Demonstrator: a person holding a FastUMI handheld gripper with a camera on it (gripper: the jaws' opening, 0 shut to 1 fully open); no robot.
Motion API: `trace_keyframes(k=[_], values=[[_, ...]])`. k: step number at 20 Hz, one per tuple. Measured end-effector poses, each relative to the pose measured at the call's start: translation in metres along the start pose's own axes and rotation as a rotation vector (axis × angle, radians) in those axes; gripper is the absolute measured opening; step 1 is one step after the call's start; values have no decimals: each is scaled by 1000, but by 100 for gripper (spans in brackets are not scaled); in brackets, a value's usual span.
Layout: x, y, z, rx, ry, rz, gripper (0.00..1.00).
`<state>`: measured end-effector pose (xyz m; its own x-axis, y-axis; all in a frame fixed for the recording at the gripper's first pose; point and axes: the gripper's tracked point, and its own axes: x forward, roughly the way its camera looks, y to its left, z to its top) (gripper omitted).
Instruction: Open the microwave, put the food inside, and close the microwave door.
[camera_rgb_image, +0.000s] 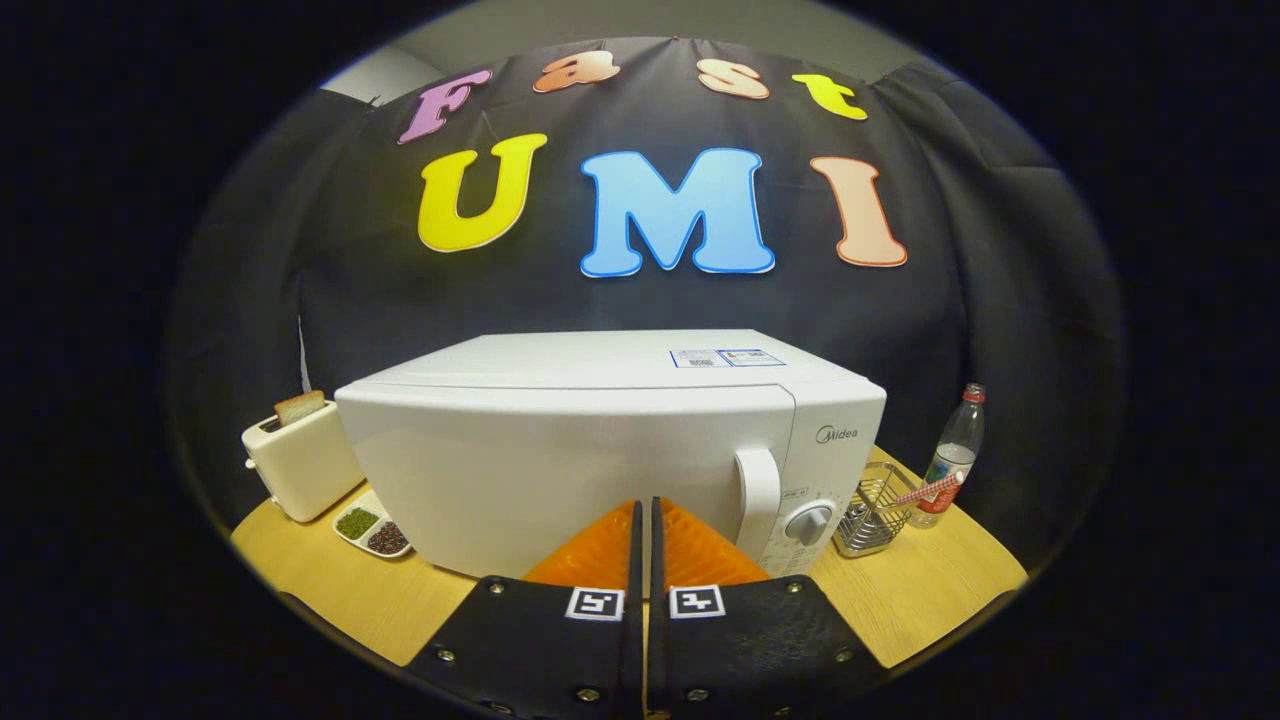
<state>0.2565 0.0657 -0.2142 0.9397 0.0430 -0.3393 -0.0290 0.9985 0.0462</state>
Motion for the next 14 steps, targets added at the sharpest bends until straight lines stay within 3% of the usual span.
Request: trace_keyframes(k=[14], values=[[-172,16,47,-24,-161,-8,2]])
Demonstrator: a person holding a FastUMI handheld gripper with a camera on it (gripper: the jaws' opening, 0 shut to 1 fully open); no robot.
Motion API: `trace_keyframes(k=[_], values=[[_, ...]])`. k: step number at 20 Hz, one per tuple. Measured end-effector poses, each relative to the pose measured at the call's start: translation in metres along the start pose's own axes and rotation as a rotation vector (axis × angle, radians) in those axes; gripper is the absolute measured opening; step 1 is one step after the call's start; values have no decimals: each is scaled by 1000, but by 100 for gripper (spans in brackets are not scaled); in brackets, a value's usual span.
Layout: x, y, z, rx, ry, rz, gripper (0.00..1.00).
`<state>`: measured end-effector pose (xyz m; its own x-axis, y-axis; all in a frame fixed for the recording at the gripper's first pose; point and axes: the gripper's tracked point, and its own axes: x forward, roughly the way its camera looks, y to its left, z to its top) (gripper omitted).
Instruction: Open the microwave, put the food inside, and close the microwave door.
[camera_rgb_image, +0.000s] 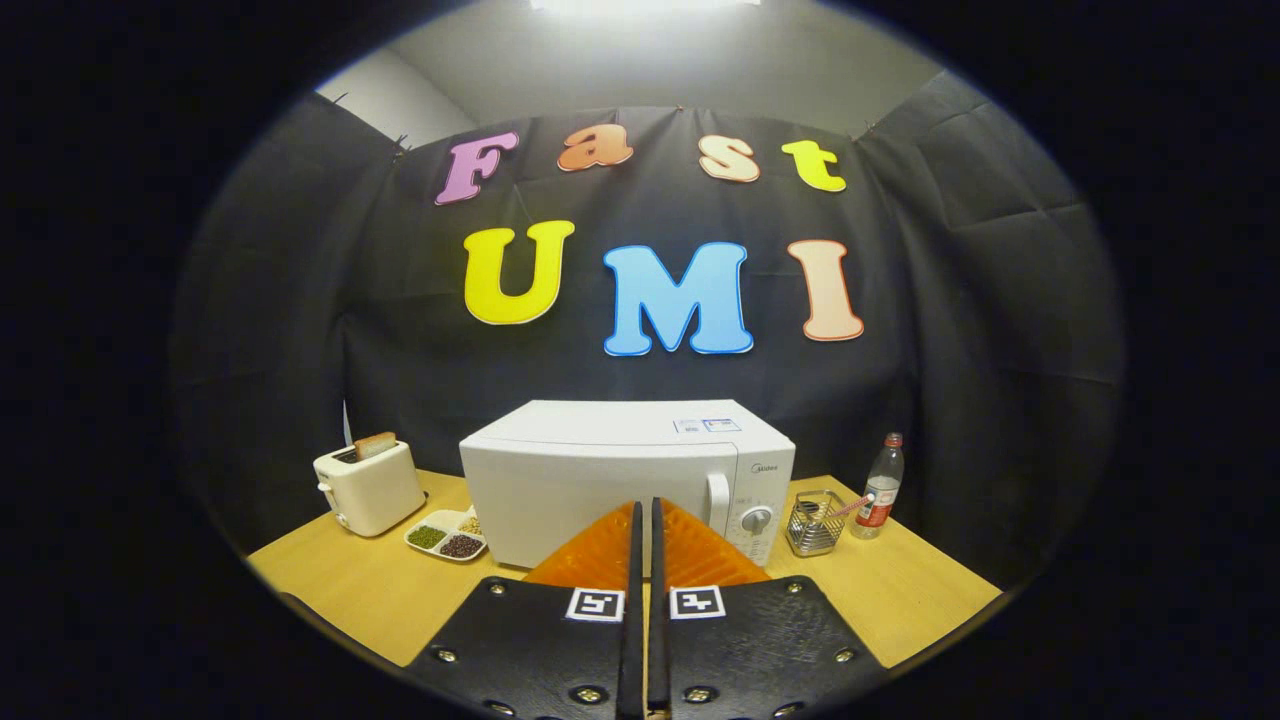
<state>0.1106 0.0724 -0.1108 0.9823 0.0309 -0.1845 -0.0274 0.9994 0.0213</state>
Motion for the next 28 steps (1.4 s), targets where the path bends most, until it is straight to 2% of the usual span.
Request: trace_keyframes(k=[11,13,15,17,28], values=[[-95,2,2,-31,-43,-5,2],[-108,6,0,-27,-43,14,5],[-117,14,-5,-19,-35,47,52],[-122,10,-3,-15,-43,41,99],[-123,22,16,0,-86,77,97]])
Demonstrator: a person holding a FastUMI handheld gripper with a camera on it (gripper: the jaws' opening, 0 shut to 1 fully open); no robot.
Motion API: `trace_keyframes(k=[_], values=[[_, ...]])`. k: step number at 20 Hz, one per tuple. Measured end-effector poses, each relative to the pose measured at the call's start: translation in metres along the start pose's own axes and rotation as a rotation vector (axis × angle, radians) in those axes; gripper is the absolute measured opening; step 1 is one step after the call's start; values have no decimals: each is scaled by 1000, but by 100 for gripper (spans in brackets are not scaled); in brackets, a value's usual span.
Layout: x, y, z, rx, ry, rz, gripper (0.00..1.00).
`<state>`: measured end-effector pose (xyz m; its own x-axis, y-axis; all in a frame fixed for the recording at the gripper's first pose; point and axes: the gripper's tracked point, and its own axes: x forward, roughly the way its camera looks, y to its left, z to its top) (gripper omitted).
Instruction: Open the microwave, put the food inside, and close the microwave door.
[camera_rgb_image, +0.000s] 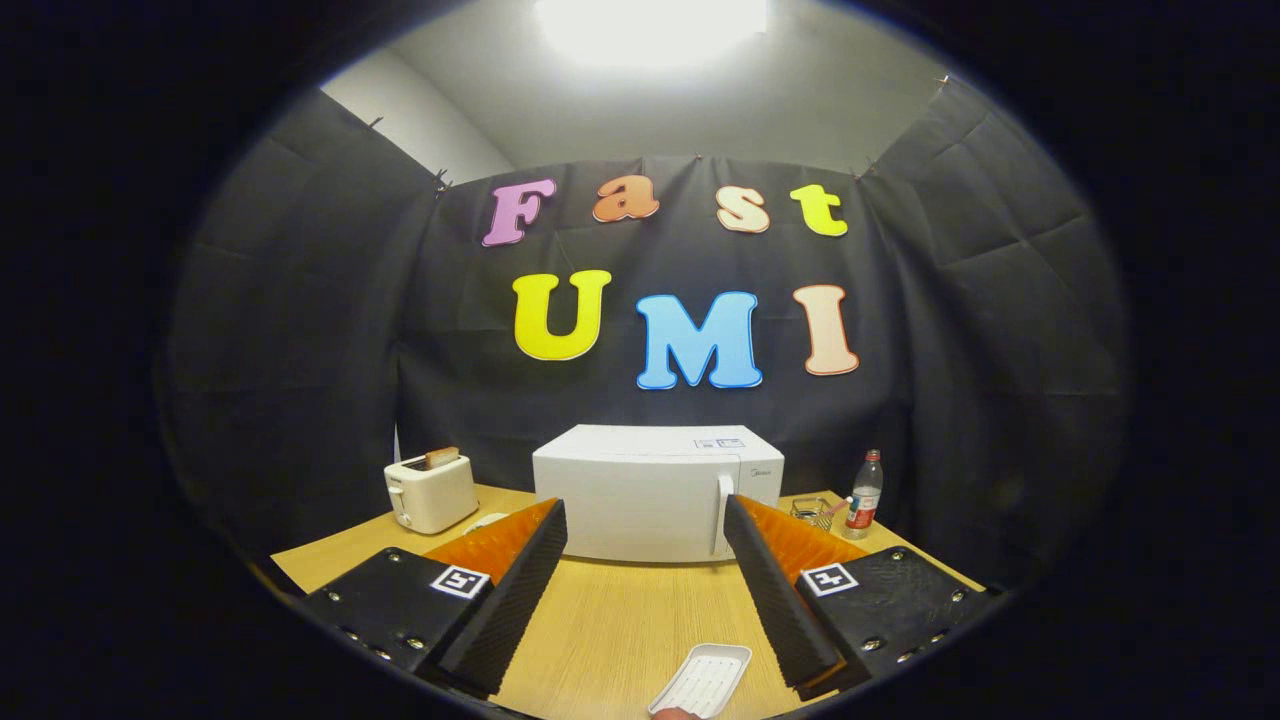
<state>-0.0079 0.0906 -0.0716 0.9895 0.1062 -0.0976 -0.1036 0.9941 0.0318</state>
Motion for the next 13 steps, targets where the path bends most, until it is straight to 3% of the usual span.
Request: trace_keyframes(k=[13], values=[[-2,-12,10,-1,-14,12,97]])
